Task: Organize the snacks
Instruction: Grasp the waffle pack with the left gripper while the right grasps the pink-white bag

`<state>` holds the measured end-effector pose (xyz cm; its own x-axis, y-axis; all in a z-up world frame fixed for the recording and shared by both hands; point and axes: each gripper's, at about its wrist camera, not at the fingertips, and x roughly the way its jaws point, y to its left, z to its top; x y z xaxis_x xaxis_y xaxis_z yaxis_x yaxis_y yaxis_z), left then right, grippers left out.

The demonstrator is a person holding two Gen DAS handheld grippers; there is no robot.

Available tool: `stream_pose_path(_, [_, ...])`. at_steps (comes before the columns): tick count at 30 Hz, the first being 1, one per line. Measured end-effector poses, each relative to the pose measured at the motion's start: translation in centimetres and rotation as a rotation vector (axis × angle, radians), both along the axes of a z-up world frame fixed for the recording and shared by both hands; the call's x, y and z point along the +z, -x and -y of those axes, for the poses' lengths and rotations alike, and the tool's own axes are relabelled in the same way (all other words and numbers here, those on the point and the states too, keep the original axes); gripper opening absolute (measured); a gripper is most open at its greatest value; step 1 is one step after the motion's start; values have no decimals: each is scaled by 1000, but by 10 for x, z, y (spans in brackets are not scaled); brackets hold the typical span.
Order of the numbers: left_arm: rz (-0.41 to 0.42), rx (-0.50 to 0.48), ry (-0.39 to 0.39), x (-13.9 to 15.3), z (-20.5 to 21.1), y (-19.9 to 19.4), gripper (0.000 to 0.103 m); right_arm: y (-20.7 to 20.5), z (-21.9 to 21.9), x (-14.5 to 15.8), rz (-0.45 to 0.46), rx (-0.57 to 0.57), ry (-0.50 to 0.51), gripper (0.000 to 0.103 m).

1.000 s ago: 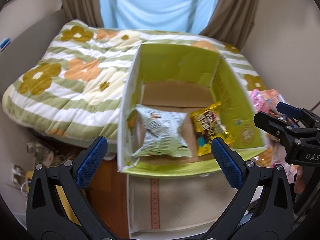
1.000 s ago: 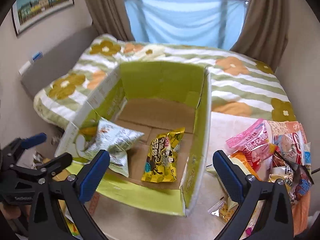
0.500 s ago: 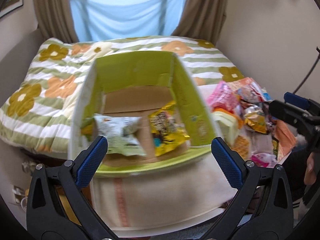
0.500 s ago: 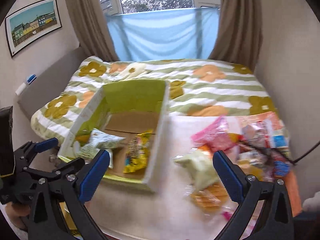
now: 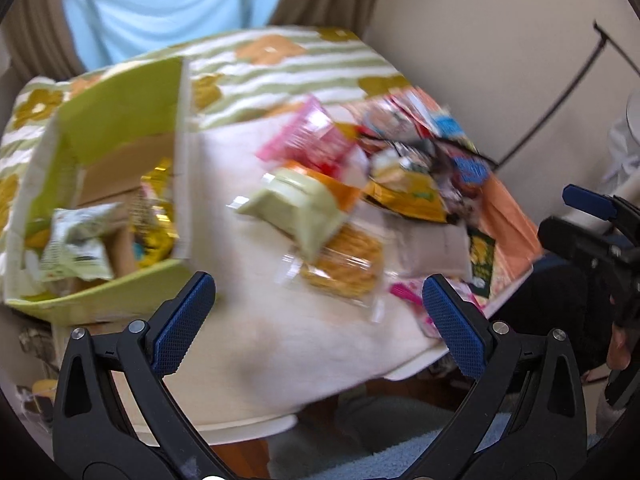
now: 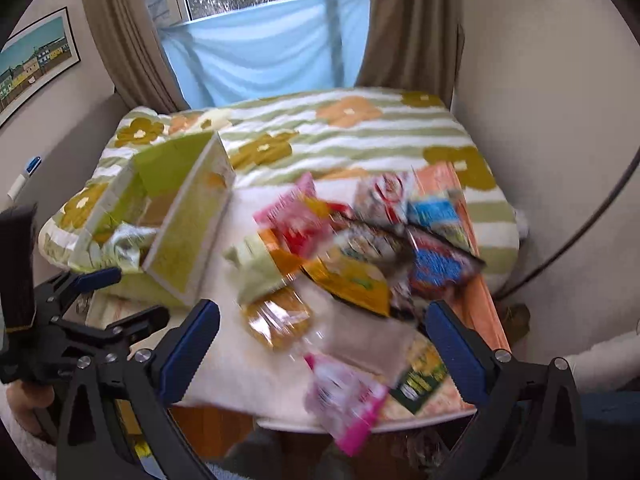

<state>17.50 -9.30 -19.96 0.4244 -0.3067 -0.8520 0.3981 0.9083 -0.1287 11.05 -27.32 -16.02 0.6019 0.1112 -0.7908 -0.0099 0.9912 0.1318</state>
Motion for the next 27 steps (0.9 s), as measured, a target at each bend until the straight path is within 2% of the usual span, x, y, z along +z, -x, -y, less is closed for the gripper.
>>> stream_pose_path(6, [-58,-64,-86,-33,44,-5,102,12,24,-36,-83,40,-48,103])
stream_pose_path(10, [-115,-95,-112,-57,52,-20,102,16,32,-66,-138,51,-85,103])
stream_pose_path(16, [-211,-163,-145,-100,65,-43,102,16,27,-106,-210,10,-145,103])
stream_pose_path(22, [-253,-208,-148,-128,69,-58,102,11,22,-138,-274,-66,-198,103])
stream_pose_path(27, [-215,-256,-171,-137,74,-62,102,8,13,-150,-298,-106,-177,103])
